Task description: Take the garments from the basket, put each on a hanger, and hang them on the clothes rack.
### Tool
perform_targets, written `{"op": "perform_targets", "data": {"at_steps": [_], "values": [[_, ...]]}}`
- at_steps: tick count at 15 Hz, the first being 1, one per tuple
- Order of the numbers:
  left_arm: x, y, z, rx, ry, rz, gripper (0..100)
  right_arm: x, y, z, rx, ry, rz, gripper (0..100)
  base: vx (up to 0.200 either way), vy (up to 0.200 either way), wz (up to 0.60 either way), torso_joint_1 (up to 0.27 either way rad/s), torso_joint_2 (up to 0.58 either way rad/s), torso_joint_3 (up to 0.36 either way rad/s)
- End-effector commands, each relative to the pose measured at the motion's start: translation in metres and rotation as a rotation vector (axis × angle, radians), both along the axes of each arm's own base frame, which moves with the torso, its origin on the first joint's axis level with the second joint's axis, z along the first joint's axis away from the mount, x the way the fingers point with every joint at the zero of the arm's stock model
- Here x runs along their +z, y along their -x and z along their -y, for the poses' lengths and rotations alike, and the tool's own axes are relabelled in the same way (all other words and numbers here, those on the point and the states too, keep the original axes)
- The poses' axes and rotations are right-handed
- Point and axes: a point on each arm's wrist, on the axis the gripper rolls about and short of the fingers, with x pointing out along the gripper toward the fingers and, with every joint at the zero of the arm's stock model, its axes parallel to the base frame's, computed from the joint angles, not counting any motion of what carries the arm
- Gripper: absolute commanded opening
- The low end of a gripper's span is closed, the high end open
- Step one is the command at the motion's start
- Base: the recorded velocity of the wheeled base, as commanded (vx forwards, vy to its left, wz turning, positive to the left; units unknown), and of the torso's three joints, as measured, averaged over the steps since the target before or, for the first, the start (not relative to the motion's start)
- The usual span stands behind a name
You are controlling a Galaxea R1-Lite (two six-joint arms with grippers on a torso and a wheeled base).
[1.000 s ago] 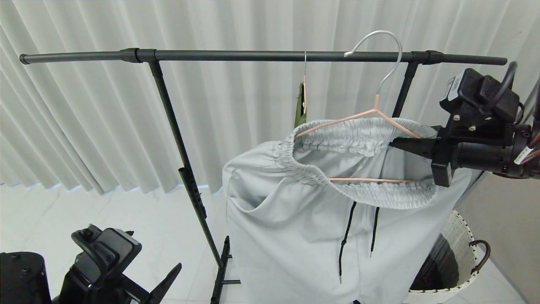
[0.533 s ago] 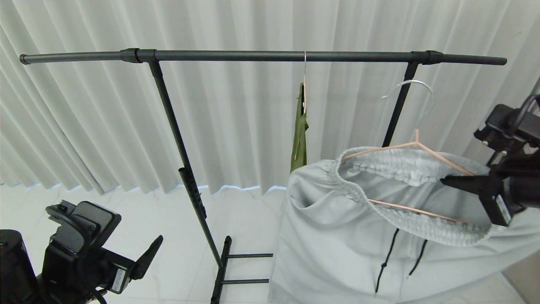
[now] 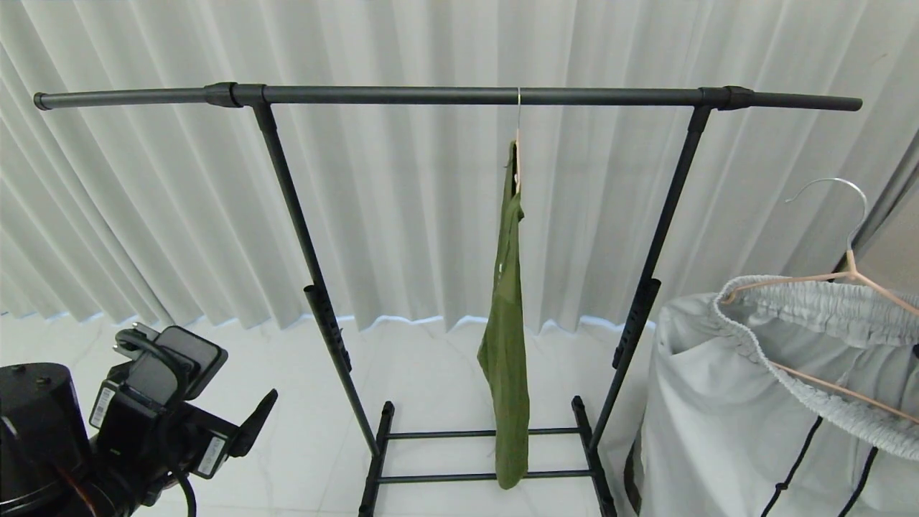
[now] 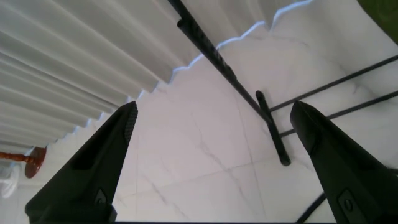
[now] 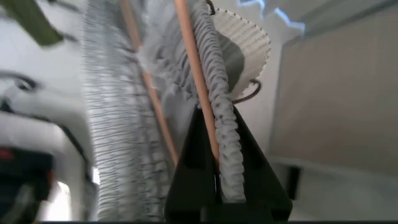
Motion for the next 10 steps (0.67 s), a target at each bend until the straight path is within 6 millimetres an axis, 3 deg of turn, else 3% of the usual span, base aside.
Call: {"op": "perform_targets", "data": {"at_steps": [1, 3, 6, 10], "values": [[0.002, -0.004, 0.001, 0.000, 0.004, 0.007, 100, 0.003, -0.005, -0.001, -0.025, -0.040, 0.006, 0, 0.000, 0.000, 0.00, 0.000, 0.00, 0.000], [0.002, -0.003, 0.001, 0.002, 0.010, 0.009, 100, 0.011, -0.010, -0.008, -0.027, -0.121, 0.022, 0, 0.000, 0.000, 0.00, 0.000, 0.00, 0.000], [0.004, -0.002, 0.001, 0.003, 0.014, 0.018, 100, 0.022, -0.023, -0.026, 0.022, -0.236, 0.104, 0, 0.200, 0.000, 0.00, -0.002, 0.00, 0.004], [0.006, -0.001, 0.001, 0.002, 0.017, 0.026, 100, 0.029, -0.044, -0.036, 0.058, -0.258, 0.183, 0, 0.200, 0.000, 0.00, 0.005, 0.00, 0.005]]}}
